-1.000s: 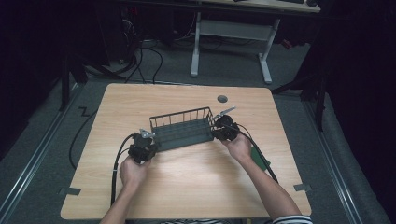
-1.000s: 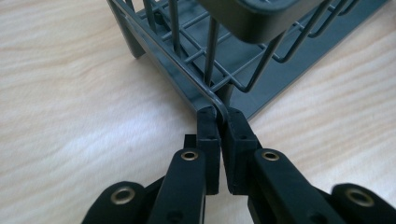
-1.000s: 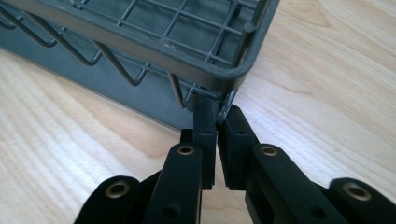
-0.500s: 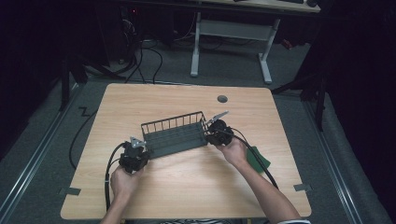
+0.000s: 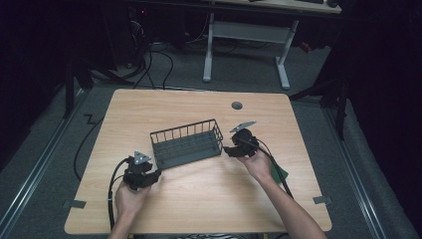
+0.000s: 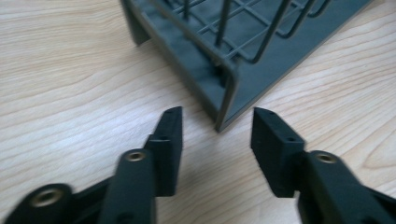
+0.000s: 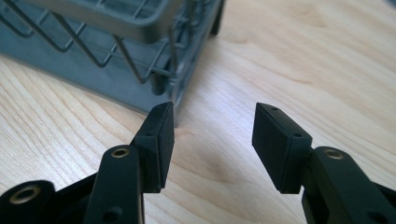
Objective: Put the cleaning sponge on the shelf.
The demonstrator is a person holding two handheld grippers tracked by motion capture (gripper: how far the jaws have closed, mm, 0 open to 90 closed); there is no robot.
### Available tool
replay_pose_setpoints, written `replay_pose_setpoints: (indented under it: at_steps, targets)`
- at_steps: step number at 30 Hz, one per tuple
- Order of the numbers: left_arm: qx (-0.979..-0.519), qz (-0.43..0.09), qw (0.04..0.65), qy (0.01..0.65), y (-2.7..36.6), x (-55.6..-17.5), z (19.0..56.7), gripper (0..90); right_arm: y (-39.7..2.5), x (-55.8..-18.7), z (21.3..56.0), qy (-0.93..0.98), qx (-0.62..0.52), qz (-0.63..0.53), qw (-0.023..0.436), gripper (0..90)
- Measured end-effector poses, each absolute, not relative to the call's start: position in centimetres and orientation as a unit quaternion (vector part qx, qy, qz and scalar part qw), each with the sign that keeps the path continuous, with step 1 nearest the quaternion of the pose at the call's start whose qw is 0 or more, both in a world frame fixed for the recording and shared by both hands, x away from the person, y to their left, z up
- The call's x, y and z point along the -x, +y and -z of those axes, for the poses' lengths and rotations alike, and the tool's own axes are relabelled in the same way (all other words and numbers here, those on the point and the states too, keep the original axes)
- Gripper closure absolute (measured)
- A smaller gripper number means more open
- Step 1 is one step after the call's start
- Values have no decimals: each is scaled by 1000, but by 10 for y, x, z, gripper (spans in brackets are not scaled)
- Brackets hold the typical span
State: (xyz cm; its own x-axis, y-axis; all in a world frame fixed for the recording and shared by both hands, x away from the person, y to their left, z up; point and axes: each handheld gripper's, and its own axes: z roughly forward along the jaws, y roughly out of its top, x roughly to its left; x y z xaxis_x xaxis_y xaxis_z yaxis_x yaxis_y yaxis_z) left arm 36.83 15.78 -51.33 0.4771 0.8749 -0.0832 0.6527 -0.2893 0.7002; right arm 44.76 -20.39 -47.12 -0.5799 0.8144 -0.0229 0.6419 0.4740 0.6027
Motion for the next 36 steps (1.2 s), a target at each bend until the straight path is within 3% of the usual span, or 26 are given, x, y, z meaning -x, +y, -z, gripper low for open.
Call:
replay_pose_setpoints:
  at_steps: [6,20,36]
  targets:
    - [-780,-173,350,488,170,-365,516,434,-225,-438,461,827,-447,-298,165,465]
    - [-748,-209,340,530,198,-369,526,400,-284,-404,442,786,-482,-325,209,352]
    - [-738,-235,335,536,199,-369,537,344,-328,-359,476,777,-504,-321,201,304]
